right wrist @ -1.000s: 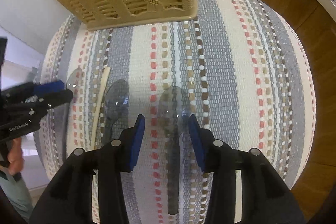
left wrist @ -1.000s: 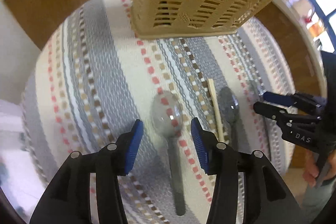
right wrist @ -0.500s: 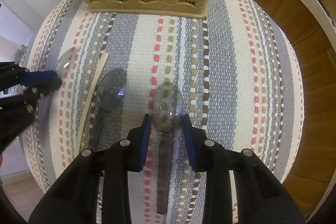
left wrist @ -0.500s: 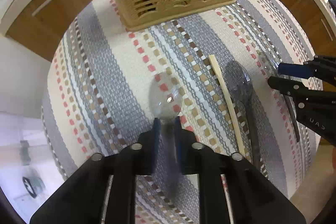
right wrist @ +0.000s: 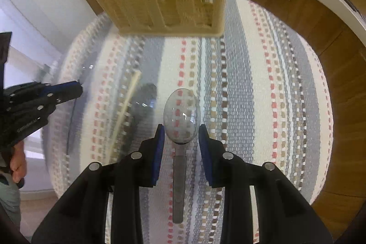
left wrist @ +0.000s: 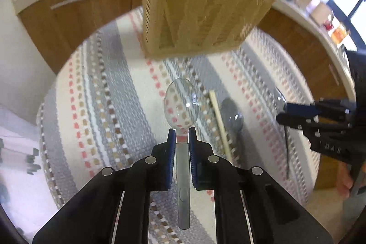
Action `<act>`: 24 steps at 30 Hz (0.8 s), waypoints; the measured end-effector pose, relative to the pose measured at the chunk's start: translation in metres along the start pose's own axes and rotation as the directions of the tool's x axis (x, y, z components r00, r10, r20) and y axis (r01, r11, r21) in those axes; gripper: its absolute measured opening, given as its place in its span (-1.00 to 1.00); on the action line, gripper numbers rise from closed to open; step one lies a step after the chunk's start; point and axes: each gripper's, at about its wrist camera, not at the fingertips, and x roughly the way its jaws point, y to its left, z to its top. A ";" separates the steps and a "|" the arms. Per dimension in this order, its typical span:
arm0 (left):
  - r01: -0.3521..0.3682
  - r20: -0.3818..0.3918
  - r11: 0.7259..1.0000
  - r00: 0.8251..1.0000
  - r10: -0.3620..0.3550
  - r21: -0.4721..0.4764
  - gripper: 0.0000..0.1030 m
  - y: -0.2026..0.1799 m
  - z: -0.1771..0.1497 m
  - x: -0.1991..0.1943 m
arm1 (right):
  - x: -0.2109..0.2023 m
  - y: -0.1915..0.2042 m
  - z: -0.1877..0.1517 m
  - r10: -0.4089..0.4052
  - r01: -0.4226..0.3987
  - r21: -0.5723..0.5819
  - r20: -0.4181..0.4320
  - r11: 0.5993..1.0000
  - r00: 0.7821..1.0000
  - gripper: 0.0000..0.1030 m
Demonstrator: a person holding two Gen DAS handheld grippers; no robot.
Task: Organize utensils
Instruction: 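Grasp another clear plastic spoon with the left gripper while the right gripper holds its spoon, then carry both spoons over the basket and open both grippers to drop them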
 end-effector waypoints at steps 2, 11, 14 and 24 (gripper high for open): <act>0.026 0.043 1.000 0.999 -0.026 -0.009 -0.82 0.003 -0.002 -0.014 | -0.012 0.000 -0.006 0.021 -0.021 -0.002 0.046 1.000 0.999 -0.47; 0.016 0.255 1.000 0.967 -0.013 -0.009 -0.81 -0.012 0.000 -0.066 | -0.072 0.015 -0.022 0.116 -0.116 -0.016 0.263 0.993 0.958 -0.47; 0.017 0.342 1.000 0.940 -0.016 0.001 -0.81 -0.026 0.006 -0.085 | -0.097 0.023 -0.025 0.160 -0.159 -0.031 0.332 0.987 0.930 -0.47; 0.014 0.636 1.000 0.772 0.000 -0.018 -0.81 -0.046 0.053 -0.157 | -0.177 0.028 0.008 0.121 -0.115 -0.050 0.615 0.992 0.779 -0.47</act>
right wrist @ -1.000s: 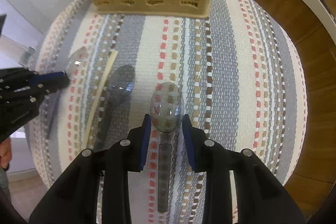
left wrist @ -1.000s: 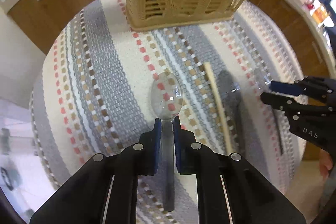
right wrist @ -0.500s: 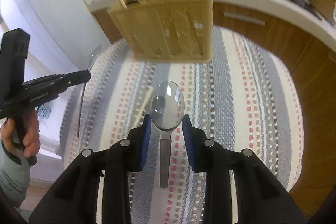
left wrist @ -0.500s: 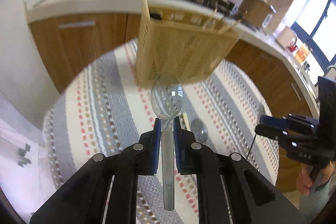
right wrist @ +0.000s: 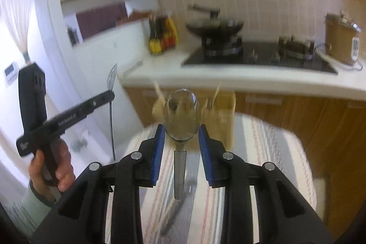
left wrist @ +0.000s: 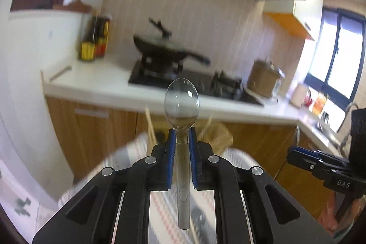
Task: Organize utensils
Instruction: 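Carry both spoons over the basket and open both grippers to drop them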
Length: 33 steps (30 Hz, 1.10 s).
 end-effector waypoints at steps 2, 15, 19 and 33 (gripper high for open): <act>-0.018 0.050 1.000 0.999 0.018 -0.001 -0.81 -0.004 0.012 0.005 | -0.001 -0.001 0.017 -0.008 0.008 -0.004 0.063 1.000 0.998 -0.47; 0.109 0.267 0.994 0.958 -0.099 -0.020 -0.81 -0.003 0.037 0.078 | 0.052 -0.011 0.082 -0.145 0.162 -0.041 0.275 0.986 0.951 -0.47; 0.166 0.271 0.984 0.952 -0.142 -0.067 -0.81 0.014 0.024 0.107 | 0.081 -0.026 0.077 -0.183 0.203 -0.043 0.281 0.978 0.942 -0.47; 0.061 0.290 0.995 0.956 -0.035 -0.081 -0.80 0.014 -0.031 0.151 | 0.130 -0.059 0.045 -0.214 0.226 -0.022 0.236 0.974 0.948 -0.47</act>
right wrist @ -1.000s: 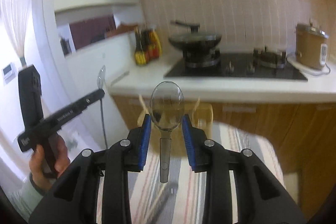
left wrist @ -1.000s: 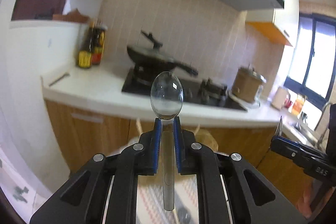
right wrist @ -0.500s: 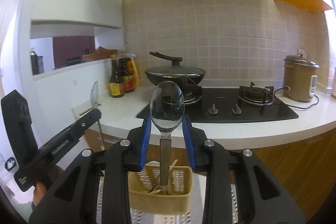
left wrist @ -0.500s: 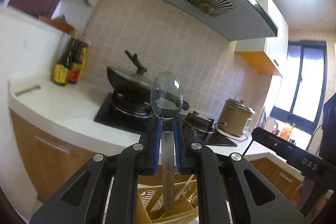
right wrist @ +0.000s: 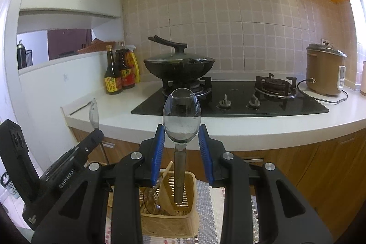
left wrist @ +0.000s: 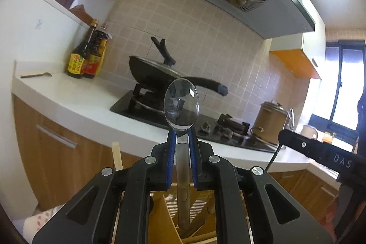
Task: Organize utensils
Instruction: 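Carry both spoons over the basket and open both grippers to drop them, then grasp a wooden chopstick with the left gripper while the right gripper grasps a clear plastic knife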
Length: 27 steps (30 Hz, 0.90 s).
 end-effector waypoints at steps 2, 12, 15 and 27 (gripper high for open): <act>-0.008 0.001 1.000 1.000 0.008 0.018 -0.79 -0.002 -0.004 -0.001 | 0.003 0.001 -0.004 -0.004 0.004 -0.012 -0.012 1.000 1.000 -0.46; 0.030 -0.050 0.999 0.998 -0.027 0.042 -0.14 -0.009 0.013 -0.040 | -0.021 -0.006 -0.006 0.027 -0.026 0.022 -0.054 0.999 0.998 -0.21; 0.033 -0.061 0.998 0.998 -0.030 0.051 -0.14 -0.012 0.019 -0.055 | -0.034 -0.004 -0.005 0.019 -0.018 0.021 -0.050 1.000 0.999 -0.16; 0.040 -0.082 0.999 0.996 -0.039 0.019 -0.11 -0.012 0.028 -0.133 | -0.097 0.004 -0.016 0.021 -0.018 0.033 -0.092 0.999 0.996 -0.16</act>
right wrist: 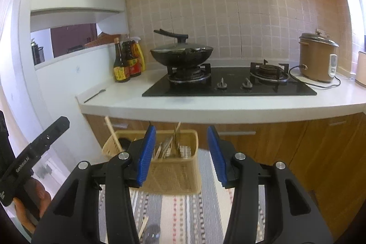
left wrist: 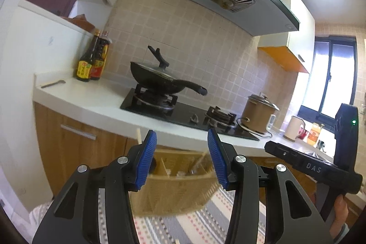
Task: Organize utensils
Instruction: 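Grasp a wooden chopstick with the left gripper while the right gripper grasps a clear plastic knife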
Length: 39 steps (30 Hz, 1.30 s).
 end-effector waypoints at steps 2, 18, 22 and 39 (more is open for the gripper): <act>-0.002 -0.033 1.000 0.999 0.002 -0.001 -0.10 0.001 -0.008 -0.007 | -0.005 0.005 -0.010 -0.003 0.003 -0.012 -0.045 1.000 0.999 -0.16; -0.028 -0.625 0.999 0.781 -0.005 -0.043 -0.09 0.023 -0.102 0.053 | 0.015 0.017 -0.122 -0.045 0.066 0.039 -0.402 0.997 0.915 -0.16; -0.066 -0.735 0.997 0.678 0.012 -0.045 -0.29 0.029 -0.118 0.085 | 0.018 0.002 -0.145 0.002 0.059 0.123 -0.446 0.991 0.895 -0.16; -0.106 -0.811 0.993 0.577 0.100 0.047 -0.64 0.004 -0.160 0.141 | 0.021 0.006 -0.167 0.065 0.005 0.148 -0.462 0.989 0.884 -0.18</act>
